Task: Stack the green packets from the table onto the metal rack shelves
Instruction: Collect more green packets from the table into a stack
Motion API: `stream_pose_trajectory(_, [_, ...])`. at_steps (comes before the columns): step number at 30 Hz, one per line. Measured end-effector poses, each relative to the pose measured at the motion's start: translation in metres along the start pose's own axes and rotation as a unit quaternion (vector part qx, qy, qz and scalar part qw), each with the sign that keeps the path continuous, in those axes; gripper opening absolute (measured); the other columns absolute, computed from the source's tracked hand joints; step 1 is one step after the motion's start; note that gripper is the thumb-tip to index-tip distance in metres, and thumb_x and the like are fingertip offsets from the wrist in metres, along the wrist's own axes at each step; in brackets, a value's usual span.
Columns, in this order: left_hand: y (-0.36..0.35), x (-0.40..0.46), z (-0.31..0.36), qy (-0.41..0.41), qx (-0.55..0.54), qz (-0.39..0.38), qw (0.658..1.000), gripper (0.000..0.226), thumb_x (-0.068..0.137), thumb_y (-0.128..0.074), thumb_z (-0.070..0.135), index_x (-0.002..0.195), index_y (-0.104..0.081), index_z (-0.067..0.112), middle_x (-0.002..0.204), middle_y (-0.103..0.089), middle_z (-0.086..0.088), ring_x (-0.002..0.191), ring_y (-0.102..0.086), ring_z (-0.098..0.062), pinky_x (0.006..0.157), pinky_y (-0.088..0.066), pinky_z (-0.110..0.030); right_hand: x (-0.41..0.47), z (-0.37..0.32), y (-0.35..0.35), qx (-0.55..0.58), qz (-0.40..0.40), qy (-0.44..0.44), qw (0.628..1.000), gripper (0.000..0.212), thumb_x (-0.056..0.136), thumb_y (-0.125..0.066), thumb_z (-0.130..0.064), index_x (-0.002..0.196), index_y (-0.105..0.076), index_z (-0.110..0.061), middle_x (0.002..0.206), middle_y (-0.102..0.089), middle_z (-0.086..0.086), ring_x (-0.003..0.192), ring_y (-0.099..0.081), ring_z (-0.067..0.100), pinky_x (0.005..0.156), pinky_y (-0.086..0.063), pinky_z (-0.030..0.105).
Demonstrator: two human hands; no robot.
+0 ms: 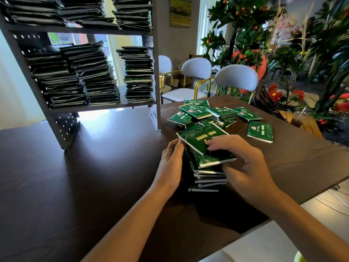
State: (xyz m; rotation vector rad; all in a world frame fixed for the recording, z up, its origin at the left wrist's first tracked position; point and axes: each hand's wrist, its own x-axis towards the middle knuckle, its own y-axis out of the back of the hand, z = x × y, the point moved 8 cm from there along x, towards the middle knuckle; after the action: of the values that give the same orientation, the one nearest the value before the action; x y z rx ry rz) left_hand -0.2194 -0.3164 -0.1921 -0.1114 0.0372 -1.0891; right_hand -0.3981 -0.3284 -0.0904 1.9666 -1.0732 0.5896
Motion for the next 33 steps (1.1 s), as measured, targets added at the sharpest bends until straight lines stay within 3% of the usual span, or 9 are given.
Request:
stream_pose_trajectory(3, [-0.004,-0.005,0.005,-0.004,0.029,-0.018,0.999,0.068,0.068,-0.057,0.083,0.124,-0.06,0.044,0.132,-0.06,-0.002,0.12,-0.061,-0.021,0.103,-0.05,-0.046,-0.001,0.005,-0.002,0.007,-0.023,-0.048,0.999,0.065,0.065,-0.053,0.01,0.122,-0.067,-0.019,0.133,-0.061,-0.004,0.132,-0.052,0.013,0.105,-0.05,0.04])
stream_pose_trajectory(7, [-0.004,-0.006,0.008,0.0,0.048,-0.019,0.999,0.075,0.064,-0.061,0.078,0.13,-0.055,0.044,0.134,-0.058,-0.005,0.118,-0.062,-0.024,0.099,-0.054,-0.047,0.0,0.011,-0.008,-0.033,-0.09,-0.123,0.988,0.066,0.068,-0.05,-0.005,0.126,-0.066,-0.033,0.128,-0.056,-0.013,0.123,-0.052,0.003,0.101,-0.051,0.038])
stream_pose_trajectory(12, [-0.004,-0.005,0.007,0.003,0.03,-0.018,0.999,0.063,0.066,-0.058,0.069,0.124,-0.059,0.045,0.13,-0.06,-0.005,0.113,-0.064,-0.022,0.096,-0.055,-0.048,0.009,0.011,-0.012,-0.134,-0.194,-0.128,0.963,0.056,0.076,-0.051,-0.032,0.131,-0.06,-0.043,0.137,-0.043,-0.034,0.138,-0.016,-0.017,0.119,-0.017,0.042])
stream_pose_trajectory(15, [-0.003,-0.005,0.005,0.005,0.027,-0.016,0.999,0.067,0.066,-0.057,0.072,0.127,-0.059,0.042,0.131,-0.059,-0.006,0.115,-0.064,-0.022,0.099,-0.054,-0.049,0.009,0.014,-0.017,-0.159,-0.24,-0.119,0.95,0.052,0.085,-0.048,-0.057,0.136,-0.055,-0.051,0.153,-0.035,-0.029,0.146,-0.021,-0.001,0.12,-0.024,0.045])
stream_pose_trajectory(19, [-0.002,-0.003,0.003,0.004,0.047,-0.013,0.999,0.072,0.068,-0.054,0.074,0.132,-0.055,0.041,0.134,-0.058,-0.005,0.118,-0.061,-0.023,0.103,-0.05,-0.051,0.014,0.014,-0.013,-0.181,-0.248,-0.129,0.943,0.05,0.081,-0.04,-0.079,0.126,-0.055,-0.064,0.16,-0.026,-0.024,0.135,-0.027,0.009,0.111,-0.03,0.038])
stream_pose_trajectory(22, [-0.002,-0.004,0.003,0.006,0.05,-0.008,0.999,0.071,0.067,-0.053,0.072,0.132,-0.054,0.043,0.134,-0.057,-0.005,0.117,-0.062,-0.025,0.1,-0.052,-0.053,0.016,0.014,-0.017,-0.21,-0.277,-0.128,0.929,0.047,0.084,-0.038,-0.079,0.128,-0.047,-0.069,0.158,-0.031,-0.022,0.135,-0.025,0.011,0.113,-0.027,0.046])
stream_pose_trajectory(26, [-0.003,-0.004,0.003,0.011,0.034,-0.012,0.999,0.069,0.069,-0.053,0.073,0.132,-0.055,0.043,0.135,-0.056,-0.008,0.12,-0.06,-0.029,0.101,-0.049,-0.059,0.018,0.012,-0.024,-0.198,-0.296,-0.136,0.925,0.047,0.088,-0.043,-0.076,0.133,-0.049,-0.063,0.158,-0.028,-0.022,0.148,-0.012,0.01,0.119,-0.012,0.057])
stream_pose_trajectory(30, [-0.004,-0.008,0.01,-0.003,0.041,-0.017,0.999,0.074,0.065,-0.049,0.093,0.122,-0.061,0.048,0.132,-0.059,0.002,0.125,-0.056,-0.02,0.109,-0.043,-0.053,0.022,0.008,-0.024,-0.182,-0.303,-0.147,0.924,0.054,0.086,-0.044,-0.071,0.138,-0.049,-0.056,0.159,-0.029,-0.017,0.148,-0.02,0.011,0.12,-0.024,0.046])
stream_pose_trajectory(33, [-0.004,-0.01,0.012,-0.003,0.045,-0.014,0.999,0.07,0.065,-0.055,0.088,0.121,-0.061,0.046,0.131,-0.06,0.002,0.121,-0.059,-0.017,0.107,-0.046,-0.047,0.023,0.009,-0.018,-0.193,-0.305,-0.155,0.92,0.055,0.098,-0.045,-0.058,0.15,-0.027,-0.056,0.158,-0.033,-0.016,0.145,-0.027,0.014,0.117,-0.027,0.042])
